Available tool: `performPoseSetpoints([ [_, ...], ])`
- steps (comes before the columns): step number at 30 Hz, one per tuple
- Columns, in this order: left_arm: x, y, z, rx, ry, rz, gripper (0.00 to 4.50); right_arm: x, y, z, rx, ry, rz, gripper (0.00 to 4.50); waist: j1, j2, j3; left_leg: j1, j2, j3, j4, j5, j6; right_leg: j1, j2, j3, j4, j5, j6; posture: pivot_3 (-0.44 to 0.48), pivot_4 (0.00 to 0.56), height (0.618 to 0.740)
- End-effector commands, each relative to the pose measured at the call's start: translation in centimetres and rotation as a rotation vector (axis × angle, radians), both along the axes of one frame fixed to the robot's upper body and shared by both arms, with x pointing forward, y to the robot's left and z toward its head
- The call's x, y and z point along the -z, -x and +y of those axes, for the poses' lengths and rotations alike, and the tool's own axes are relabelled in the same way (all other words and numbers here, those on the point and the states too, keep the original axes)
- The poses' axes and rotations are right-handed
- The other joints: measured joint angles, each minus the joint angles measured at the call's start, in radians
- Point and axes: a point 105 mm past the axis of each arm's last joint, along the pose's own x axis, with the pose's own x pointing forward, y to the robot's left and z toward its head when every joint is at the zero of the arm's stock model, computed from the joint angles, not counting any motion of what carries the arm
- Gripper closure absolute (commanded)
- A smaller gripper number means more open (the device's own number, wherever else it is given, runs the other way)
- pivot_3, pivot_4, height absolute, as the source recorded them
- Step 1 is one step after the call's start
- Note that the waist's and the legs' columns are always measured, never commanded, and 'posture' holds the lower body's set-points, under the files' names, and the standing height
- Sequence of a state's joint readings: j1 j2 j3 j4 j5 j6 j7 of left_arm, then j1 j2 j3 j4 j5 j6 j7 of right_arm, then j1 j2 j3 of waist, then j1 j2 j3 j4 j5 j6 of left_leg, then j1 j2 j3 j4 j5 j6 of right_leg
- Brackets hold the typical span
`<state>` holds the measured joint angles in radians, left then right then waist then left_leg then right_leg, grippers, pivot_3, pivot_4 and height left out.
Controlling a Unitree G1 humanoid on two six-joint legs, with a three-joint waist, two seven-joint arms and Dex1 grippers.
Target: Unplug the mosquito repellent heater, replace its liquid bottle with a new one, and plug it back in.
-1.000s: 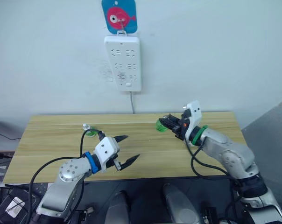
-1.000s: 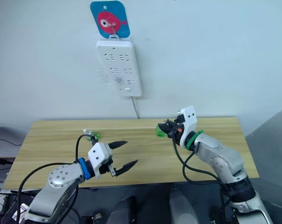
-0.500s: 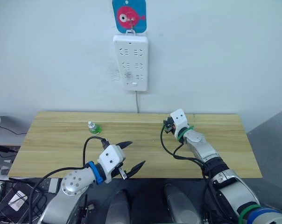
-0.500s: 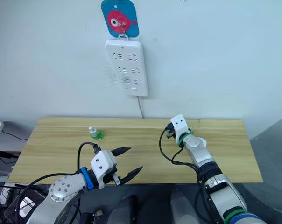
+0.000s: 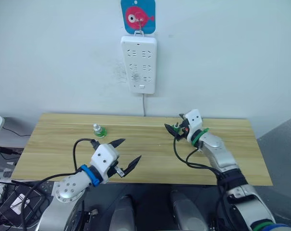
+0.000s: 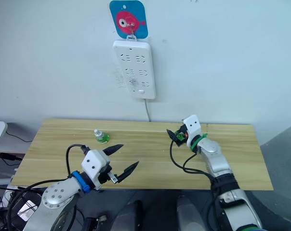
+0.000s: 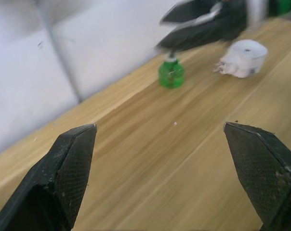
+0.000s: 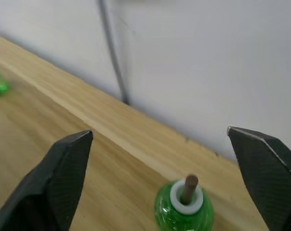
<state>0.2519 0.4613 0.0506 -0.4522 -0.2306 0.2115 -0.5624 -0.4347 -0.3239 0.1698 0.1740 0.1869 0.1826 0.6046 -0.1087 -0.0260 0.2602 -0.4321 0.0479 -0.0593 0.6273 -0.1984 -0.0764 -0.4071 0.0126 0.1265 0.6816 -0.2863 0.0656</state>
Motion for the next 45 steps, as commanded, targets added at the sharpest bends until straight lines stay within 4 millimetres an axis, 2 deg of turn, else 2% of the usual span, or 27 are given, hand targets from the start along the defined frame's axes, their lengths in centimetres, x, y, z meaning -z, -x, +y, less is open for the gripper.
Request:
performPoseSetpoints([
  [1,0.3,-0.2,3.1,-0.184,0.090,-0.005,0.00,-2.5,4.9,2.7,-0.355,0.084,-0.033,0.02,0.000,0.000,0.000,0.000,0.000,0.000,0.000,0.000,0.000,0.000,0.000,0.000,0.000,0.000,0.000,-0.113,0.236,0.740],
  [4,2.0,0.0,5.7,-0.325,0.057,0.015,0.00,-3.2,7.3,3.3,-0.494,0.144,-0.011,0.02,-0.004,0.000,0.000,0.001,0.000,-0.001,0.001,0.000,0.000,0.000,0.001,0.000,0.001,-0.002,0.004,-0.111,0.234,0.740],
  [7,3.5,0.1,8.3,-0.458,0.009,0.031,0.00,-3.7,8.2,3.8,-0.543,0.185,-0.006,0.02,-0.003,-0.001,-0.001,0.001,0.000,-0.001,0.002,0.000,0.000,0.001,0.001,0.000,0.000,-0.002,0.004,-0.102,0.239,0.740],
  [10,3.4,-0.2,8.7,-0.426,0.038,0.038,0.00,-4.2,8.5,4.3,-0.548,0.201,-0.006,0.02,-0.001,-0.002,-0.001,0.001,0.000,0.001,0.002,0.000,0.000,0.001,0.000,0.001,0.000,-0.002,0.004,-0.091,0.277,0.740],
  [14,2.5,-2.8,11.5,-0.510,0.012,-0.021,0.00,-4.6,8.7,5.7,-0.527,0.220,0.011,0.02,0.010,-0.002,0.015,0.001,0.000,0.001,0.003,0.001,-0.001,0.001,0.000,0.001,0.000,-0.002,0.003,-0.104,0.335,0.740],
  [16,2.3,-3.8,12.3,-0.518,-0.005,-0.036,0.00,-5.0,8.7,6.1,-0.513,0.220,0.020,0.02,0.013,-0.003,0.031,0.001,0.000,0.000,0.002,0.002,-0.001,0.001,0.001,0.001,0.000,-0.002,0.002,-0.112,0.366,0.740],
  [21,2.4,-7.1,12.2,-0.484,-0.014,-0.076,0.00,-6.0,7.3,6.6,-0.410,0.192,0.041,0.02,0.021,-0.002,0.072,-0.001,0.000,0.003,0.002,0.001,-0.002,-0.002,0.000,0.003,-0.001,-0.002,0.004,-0.140,0.434,0.740],
  [25,3.0,-8.5,11.8,-0.476,-0.002,-0.079,0.00,-6.7,6.8,6.3,-0.363,0.181,0.036,0.02,0.022,-0.001,0.100,-0.003,0.000,0.002,0.000,0.001,-0.002,-0.004,0.000,0.001,0.000,0.002,0.001,-0.169,0.468,0.740],
  [33,3.6,-10.6,10.3,-0.430,0.000,-0.094,0.00,-7.5,7.6,5.7,-0.351,0.161,0.059,0.02,0.019,-0.001,0.140,-0.003,0.000,0.001,-0.001,0.001,-0.002,-0.005,0.000,0.000,0.000,0.002,0.001,-0.206,0.491,0.740],
  [36,3.4,-11.6,10.6,-0.471,0.031,-0.103,0.00,-7.3,8.0,5.4,-0.355,0.167,0.080,0.02,0.018,-0.001,0.142,-0.003,0.000,0.002,0.000,0.001,-0.002,-0.004,-0.001,0.001,0.000,-0.001,0.006,-0.216,0.491,0.740],
  [40,4.1,-11.8,10.1,-0.465,0.059,-0.080,0.00,-7.2,8.4,5.2,-0.353,0.174,0.092,0.02,0.013,-0.001,0.143,-0.003,0.000,0.002,0.000,0.001,-0.002,-0.004,-0.001,0.001,-0.001,-0.001,0.007,-0.232,0.485,0.740],
  [43,4.2,-12.0,10.0,-0.472,0.081,-0.078,0.50,-7.1,8.4,4.9,-0.345,0.177,0.098,0.00,0.010,-0.001,0.143,-0.003,0.000,0.002,0.000,0.001,-0.002,-0.004,-0.001,0.001,-0.001,-0.001,0.007,-0.234,0.485,0.740],
  [45,4.1,-12.3,10.0,-0.471,0.082,-0.081,1.15,-7.1,8.4,4.8,-0.339,0.178,0.101,0.00,0.008,-0.001,0.143,-0.003,0.000,0.002,0.000,0.001,-0.002,-0.004,-0.001,0.001,-0.001,-0.001,0.007,-0.237,0.480,0.740],
])
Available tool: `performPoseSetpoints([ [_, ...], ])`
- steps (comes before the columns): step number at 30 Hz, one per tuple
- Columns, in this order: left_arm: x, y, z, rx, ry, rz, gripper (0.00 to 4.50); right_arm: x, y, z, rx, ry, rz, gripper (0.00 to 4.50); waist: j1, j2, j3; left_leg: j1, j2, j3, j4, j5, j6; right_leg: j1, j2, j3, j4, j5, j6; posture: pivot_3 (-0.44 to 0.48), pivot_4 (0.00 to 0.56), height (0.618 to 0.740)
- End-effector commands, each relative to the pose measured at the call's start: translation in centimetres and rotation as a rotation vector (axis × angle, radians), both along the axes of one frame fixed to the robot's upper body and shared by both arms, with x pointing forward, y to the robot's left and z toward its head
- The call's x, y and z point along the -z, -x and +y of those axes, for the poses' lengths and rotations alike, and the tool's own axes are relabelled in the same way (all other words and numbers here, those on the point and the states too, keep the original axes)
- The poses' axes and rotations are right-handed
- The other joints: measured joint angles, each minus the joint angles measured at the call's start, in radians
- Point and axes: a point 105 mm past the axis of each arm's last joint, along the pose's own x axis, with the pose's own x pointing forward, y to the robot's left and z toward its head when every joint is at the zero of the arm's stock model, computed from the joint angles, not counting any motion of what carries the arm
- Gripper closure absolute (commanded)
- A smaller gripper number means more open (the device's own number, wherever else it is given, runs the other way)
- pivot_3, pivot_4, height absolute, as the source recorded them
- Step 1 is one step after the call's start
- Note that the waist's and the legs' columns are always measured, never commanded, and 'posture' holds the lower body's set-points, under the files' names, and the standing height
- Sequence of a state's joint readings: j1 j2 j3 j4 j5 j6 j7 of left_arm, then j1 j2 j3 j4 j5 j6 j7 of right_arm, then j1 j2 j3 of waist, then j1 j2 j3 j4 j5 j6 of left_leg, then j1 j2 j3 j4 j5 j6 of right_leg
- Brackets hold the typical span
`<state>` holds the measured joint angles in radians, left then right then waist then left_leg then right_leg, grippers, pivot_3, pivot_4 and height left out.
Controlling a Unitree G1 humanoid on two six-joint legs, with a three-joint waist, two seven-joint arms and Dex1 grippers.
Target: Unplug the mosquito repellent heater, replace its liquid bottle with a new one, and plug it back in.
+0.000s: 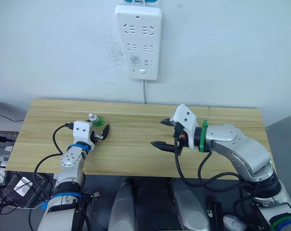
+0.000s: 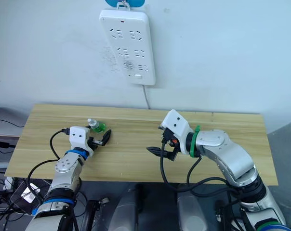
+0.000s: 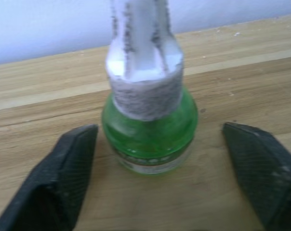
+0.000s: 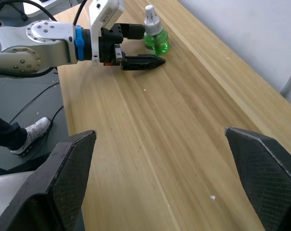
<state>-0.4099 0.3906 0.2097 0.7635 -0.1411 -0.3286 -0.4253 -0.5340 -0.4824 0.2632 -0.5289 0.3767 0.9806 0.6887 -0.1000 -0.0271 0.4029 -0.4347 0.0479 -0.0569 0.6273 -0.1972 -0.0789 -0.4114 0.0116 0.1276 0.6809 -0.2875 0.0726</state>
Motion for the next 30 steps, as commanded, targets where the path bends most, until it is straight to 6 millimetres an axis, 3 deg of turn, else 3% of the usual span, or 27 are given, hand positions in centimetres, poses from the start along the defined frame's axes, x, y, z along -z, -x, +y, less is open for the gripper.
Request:
performPoseSetpoints([
  [1,1.1,0.2,0.4,-0.016,0.004,0.036,1.45,-0.7,0.7,-0.1,-0.011,-0.014,-0.029,0.00,-0.002,0.000,0.000,0.000,0.000,0.000,0.000,0.000,0.000,0.000,0.000,0.000,0.000,0.000,0.000,-0.238,0.477,0.740],
  [4,0.7,-0.1,0.5,-0.023,-0.012,0.020,2.28,-0.6,0.7,-0.4,-0.002,-0.010,-0.028,0.00,-0.009,0.000,0.000,0.000,0.000,0.000,0.000,0.000,0.000,0.000,0.000,0.000,0.000,0.000,0.000,-0.242,0.472,0.740],
  [9,0.1,0.3,-0.5,0.047,-0.080,-0.016,2.29,-0.4,1.1,-1.1,-0.006,-0.004,-0.044,0.00,-0.014,0.000,0.000,0.000,0.000,0.000,-0.002,0.000,0.000,0.000,0.000,0.000,-0.001,0.000,0.001,-0.229,0.442,0.740],
  [13,-1.3,1.4,-4.1,0.259,-0.169,-0.062,2.29,-0.8,1.5,-1.4,-0.032,-0.031,-0.068,0.00,-0.014,-0.001,0.000,0.000,0.000,0.000,-0.003,0.000,-0.001,-0.001,-0.001,0.000,-0.001,0.000,0.000,-0.208,0.403,0.740],
  [17,-3.0,3.3,-9.0,0.492,-0.140,-0.037,2.29,-2.1,2.3,-1.4,-0.057,-0.092,-0.079,0.00,-0.012,-0.003,-0.003,-0.002,0.000,-0.001,-0.003,0.000,-0.002,-0.001,-0.001,-0.001,-0.001,0.000,0.000,-0.208,0.349,0.740],
  [20,-4.6,4.8,-12.3,0.654,-0.107,-0.024,2.29,-2.3,2.8,-0.8,-0.079,-0.104,-0.075,0.00,-0.012,-0.004,-0.005,-0.002,0.000,-0.001,-0.003,0.001,-0.003,-0.001,-0.001,-0.001,-0.001,0.000,0.000,-0.215,0.322,0.740],
  [23,-6.1,5.8,-14.9,0.792,-0.075,-0.008,2.29,-2.5,2.1,0.3,-0.040,-0.140,-0.093,0.00,-0.016,-0.007,-0.013,-0.002,0.000,-0.001,-0.003,0.001,-0.003,-0.001,-0.001,-0.002,-0.001,0.000,0.000,-0.215,0.274,0.740],
  [26,-7.3,6.4,-16.4,0.890,-0.096,-0.008,2.29,-2.6,1.3,1.2,-0.008,-0.170,-0.105,0.00,-0.026,-0.008,-0.039,-0.007,0.000,-0.002,-0.003,0.001,-0.004,-0.008,-0.001,-0.002,0.000,0.001,-0.001,-0.208,0.247,0.740],
  [30,-8.6,6.0,-16.9,0.932,-0.118,-0.022,2.29,-2.8,-0.1,1.9,0.035,-0.187,-0.162,0.00,-0.038,-0.009,-0.069,-0.013,-0.001,-0.006,-0.001,0.002,-0.005,-0.011,-0.001,-0.006,0.000,0.003,-0.005,-0.207,0.212,0.740],
])
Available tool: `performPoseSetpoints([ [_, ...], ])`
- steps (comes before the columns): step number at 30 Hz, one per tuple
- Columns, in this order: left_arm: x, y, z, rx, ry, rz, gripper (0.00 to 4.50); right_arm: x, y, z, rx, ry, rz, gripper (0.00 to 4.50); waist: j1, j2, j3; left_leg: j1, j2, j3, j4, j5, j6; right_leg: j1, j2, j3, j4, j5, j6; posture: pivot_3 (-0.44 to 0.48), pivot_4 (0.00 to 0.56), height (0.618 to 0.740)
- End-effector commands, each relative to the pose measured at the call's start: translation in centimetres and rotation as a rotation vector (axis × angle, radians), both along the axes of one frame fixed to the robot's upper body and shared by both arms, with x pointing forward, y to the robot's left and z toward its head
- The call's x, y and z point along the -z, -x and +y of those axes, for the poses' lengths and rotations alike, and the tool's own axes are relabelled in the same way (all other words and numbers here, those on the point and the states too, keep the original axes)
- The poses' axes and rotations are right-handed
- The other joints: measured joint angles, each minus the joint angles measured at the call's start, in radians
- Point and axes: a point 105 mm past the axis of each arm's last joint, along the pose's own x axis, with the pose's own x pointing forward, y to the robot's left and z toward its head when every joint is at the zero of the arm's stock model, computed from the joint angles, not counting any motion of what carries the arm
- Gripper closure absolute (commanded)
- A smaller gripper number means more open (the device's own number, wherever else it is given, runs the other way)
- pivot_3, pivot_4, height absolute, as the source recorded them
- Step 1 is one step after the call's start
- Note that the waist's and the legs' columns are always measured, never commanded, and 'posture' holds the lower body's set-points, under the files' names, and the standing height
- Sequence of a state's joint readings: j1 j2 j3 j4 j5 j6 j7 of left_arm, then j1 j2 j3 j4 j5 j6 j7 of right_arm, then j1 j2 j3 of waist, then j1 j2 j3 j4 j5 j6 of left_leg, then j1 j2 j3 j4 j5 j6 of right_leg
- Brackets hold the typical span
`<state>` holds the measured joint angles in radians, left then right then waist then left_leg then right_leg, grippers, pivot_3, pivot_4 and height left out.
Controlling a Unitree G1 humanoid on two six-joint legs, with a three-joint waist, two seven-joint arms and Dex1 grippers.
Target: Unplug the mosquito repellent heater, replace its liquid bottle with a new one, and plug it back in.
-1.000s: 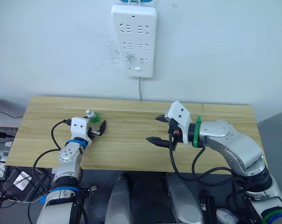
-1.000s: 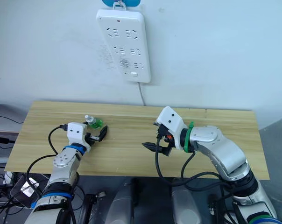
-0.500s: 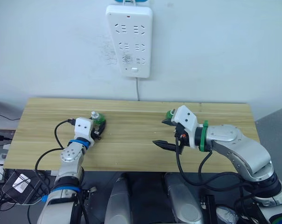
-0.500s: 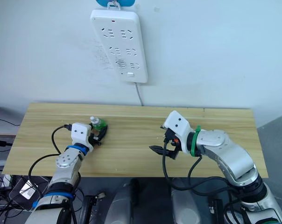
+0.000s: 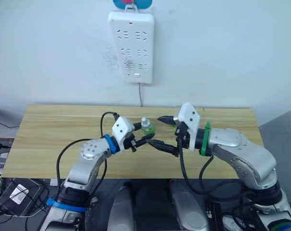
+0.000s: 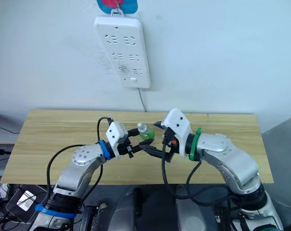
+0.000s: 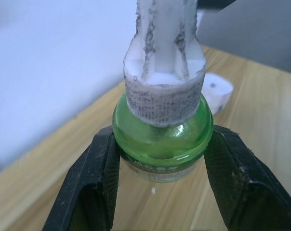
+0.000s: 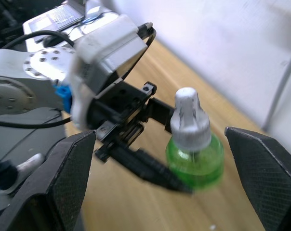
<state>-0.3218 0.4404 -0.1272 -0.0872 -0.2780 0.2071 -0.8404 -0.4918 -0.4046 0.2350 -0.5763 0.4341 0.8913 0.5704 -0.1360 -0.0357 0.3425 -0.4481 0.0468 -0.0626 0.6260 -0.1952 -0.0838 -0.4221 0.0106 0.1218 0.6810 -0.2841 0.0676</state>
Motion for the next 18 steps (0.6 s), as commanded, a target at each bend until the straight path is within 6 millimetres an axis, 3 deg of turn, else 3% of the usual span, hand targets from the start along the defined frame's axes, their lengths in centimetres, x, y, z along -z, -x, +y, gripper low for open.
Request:
performPoseSetpoints([
  [1,-1.7,0.2,-0.5,0.058,-0.008,-0.050,2.29,-1.1,-1.1,0.7,0.038,-0.032,-0.097,0.00,-0.004,0.000,-0.015,-0.001,0.000,-0.001,0.000,0.000,0.000,0.000,0.000,-0.001,0.000,0.000,0.000,-0.208,0.205,0.740],
  [10,-2.2,0.2,-0.6,0.106,-0.048,-0.050,2.29,-1.1,-2.3,1.6,0.061,-0.049,-0.153,0.00,-0.006,0.000,-0.046,-0.001,0.000,-0.003,0.001,0.000,0.001,0.000,0.000,-0.002,0.000,0.000,0.000,-0.199,0.181,0.740],
  [14,-2.6,0.2,-0.5,0.114,-0.046,-0.046,2.29,-1.0,-2.2,1.8,0.062,-0.056,-0.165,1.23,-0.006,0.001,-0.053,-0.001,0.000,-0.004,0.001,0.000,0.001,0.001,0.000,-0.003,0.001,0.000,-0.001,-0.198,0.176,0.740],
  [18,-2.7,0.0,-0.4,0.113,-0.048,-0.036,2.29,-0.7,-2.0,2.0,0.045,-0.049,-0.167,2.74,-0.007,0.000,-0.064,-0.001,-0.001,-0.005,0.001,0.000,0.001,0.001,0.000,-0.004,0.001,0.000,-0.001,-0.199,0.173,0.740],
])
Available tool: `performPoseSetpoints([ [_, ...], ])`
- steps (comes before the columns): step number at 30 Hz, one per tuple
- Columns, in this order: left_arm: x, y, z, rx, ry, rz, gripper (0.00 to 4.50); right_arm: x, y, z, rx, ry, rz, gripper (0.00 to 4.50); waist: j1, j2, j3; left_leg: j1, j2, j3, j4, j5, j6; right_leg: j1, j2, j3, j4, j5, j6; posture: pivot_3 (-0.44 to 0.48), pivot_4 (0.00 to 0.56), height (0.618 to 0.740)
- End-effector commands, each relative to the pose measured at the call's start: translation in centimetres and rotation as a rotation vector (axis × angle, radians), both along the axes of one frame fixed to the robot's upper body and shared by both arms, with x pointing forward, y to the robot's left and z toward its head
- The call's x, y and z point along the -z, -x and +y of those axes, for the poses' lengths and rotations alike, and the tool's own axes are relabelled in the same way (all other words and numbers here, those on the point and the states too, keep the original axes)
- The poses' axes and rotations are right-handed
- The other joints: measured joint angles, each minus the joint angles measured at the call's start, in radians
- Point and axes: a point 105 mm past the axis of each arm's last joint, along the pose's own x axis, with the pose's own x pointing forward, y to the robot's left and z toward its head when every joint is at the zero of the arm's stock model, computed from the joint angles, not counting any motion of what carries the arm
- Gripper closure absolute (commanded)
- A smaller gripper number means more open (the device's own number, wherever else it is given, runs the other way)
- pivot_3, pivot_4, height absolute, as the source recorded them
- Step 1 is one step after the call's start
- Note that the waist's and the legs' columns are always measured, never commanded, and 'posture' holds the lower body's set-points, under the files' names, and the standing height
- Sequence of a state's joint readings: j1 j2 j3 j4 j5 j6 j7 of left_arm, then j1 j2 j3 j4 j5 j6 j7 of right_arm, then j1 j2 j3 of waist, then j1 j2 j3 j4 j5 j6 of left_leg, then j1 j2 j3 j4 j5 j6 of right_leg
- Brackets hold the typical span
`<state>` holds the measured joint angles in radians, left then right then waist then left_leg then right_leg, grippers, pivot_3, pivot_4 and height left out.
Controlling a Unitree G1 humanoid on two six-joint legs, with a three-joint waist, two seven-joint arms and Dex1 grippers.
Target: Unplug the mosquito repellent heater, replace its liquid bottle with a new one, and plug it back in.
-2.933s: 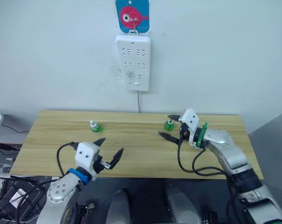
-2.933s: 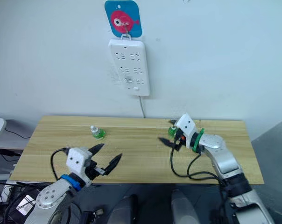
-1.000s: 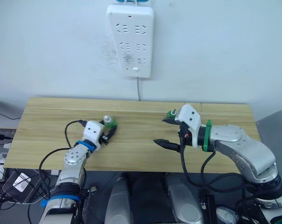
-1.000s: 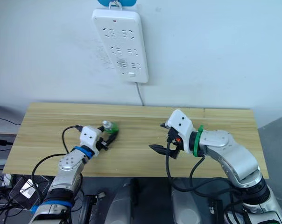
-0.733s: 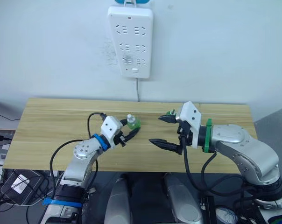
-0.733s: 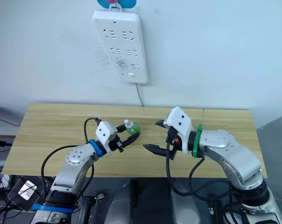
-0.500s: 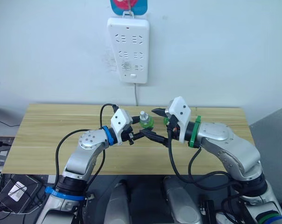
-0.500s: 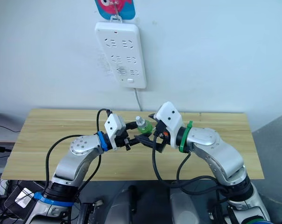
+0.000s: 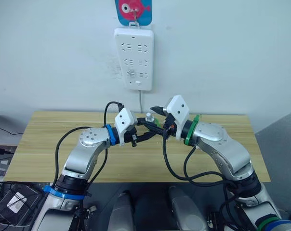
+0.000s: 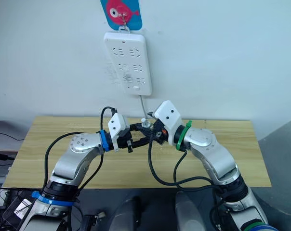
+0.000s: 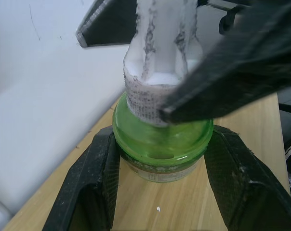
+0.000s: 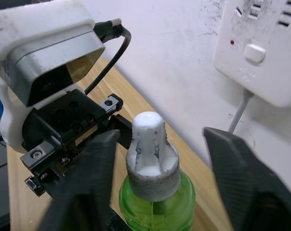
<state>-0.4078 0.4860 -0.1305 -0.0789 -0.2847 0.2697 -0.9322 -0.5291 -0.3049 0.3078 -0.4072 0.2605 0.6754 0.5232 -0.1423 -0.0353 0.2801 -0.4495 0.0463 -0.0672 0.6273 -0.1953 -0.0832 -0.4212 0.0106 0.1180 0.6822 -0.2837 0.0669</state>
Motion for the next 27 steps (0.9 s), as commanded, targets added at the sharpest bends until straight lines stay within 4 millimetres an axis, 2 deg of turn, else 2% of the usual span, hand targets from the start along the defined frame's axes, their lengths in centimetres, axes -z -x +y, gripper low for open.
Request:
performPoseSetpoints([
  [1,-1.3,0.3,-0.2,0.031,0.019,-0.028,2.29,-0.4,0.7,0.4,-0.036,-0.002,-0.042,3.05,-0.001,0.000,-0.003,0.000,0.000,0.000,0.000,0.000,0.000,0.000,0.000,0.000,0.000,0.000,0.000,-0.200,0.171,0.740],
  [2,-1.4,0.3,-0.2,0.034,0.018,-0.023,2.29,-0.3,0.7,0.5,-0.040,0.003,-0.044,3.42,-0.001,0.000,-0.003,0.000,0.000,-0.001,0.000,0.000,0.000,0.000,0.000,0.000,0.001,0.000,0.000,-0.201,0.170,0.740],
  [3,-1.4,0.2,-0.1,0.034,0.016,-0.023,2.29,-0.2,0.8,0.5,-0.043,0.006,-0.046,3.49,-0.001,0.000,-0.003,0.000,0.000,-0.001,0.001,0.000,0.000,0.000,0.000,-0.001,0.001,0.000,-0.001,-0.201,0.168,0.740],
  [8,-1.8,0.3,-0.1,0.050,0.044,0.013,2.29,-0.4,0.8,0.6,-0.053,0.006,-0.055,3.48,-0.002,0.000,-0.006,0.000,0.000,-0.002,0.002,0.001,-0.001,0.000,0.000,-0.001,0.005,0.000,-0.001,-0.203,0.162,0.740],
  [11,-1.5,-0.4,0.7,0.001,0.022,-0.025,2.29,-0.5,0.7,0.4,-0.051,0.004,-0.060,3.48,-0.003,0.000,-0.011,0.001,-0.001,-0.004,0.002,0.002,-0.003,0.000,0.000,-0.003,0.008,0.000,-0.001,-0.203,0.158,0.740],
  [15,-1.3,-1.0,1.4,-0.032,0.034,-0.017,0.94,-0.8,0.3,0.1,-0.042,-0.012,-0.056,3.48,-0.006,0.000,-0.021,0.002,-0.001,-0.005,0.003,0.003,-0.004,0.000,0.001,-0.004,0.012,0.001,-0.001,-0.206,0.157,0.740],
  [18,-1.3,-0.6,1.1,0.013,0.062,0.028,0.01,-1.1,0.2,0.0,-0.042,-0.028,-0.045,3.48,-0.007,0.000,-0.024,0.003,-0.001,-0.005,0.003,0.004,-0.004,0.001,0.001,-0.003,0.014,0.001,-0.001,-0.206,0.158,0.740],
  [24,-1.0,0.2,0.6,0.076,0.061,0.075,0.00,-1.1,0.5,0.0,-0.055,-0.056,-0.010,3.48,-0.018,0.000,-0.031,0.005,-0.001,-0.006,0.003,0.007,-0.004,0.002,0.002,-0.003,0.016,0.001,-0.002,-0.205,0.155,0.740],
  [27,-1.5,-0.2,0.3,0.063,0.117,0.084,0.00,-1.0,0.7,0.0,-0.061,-0.062,0.001,3.48,-0.024,0.000,-0.032,0.005,-0.001,-0.006,0.003,0.007,-0.003,0.002,0.002,-0.003,0.016,0.001,-0.003,-0.209,0.154,0.740],
])
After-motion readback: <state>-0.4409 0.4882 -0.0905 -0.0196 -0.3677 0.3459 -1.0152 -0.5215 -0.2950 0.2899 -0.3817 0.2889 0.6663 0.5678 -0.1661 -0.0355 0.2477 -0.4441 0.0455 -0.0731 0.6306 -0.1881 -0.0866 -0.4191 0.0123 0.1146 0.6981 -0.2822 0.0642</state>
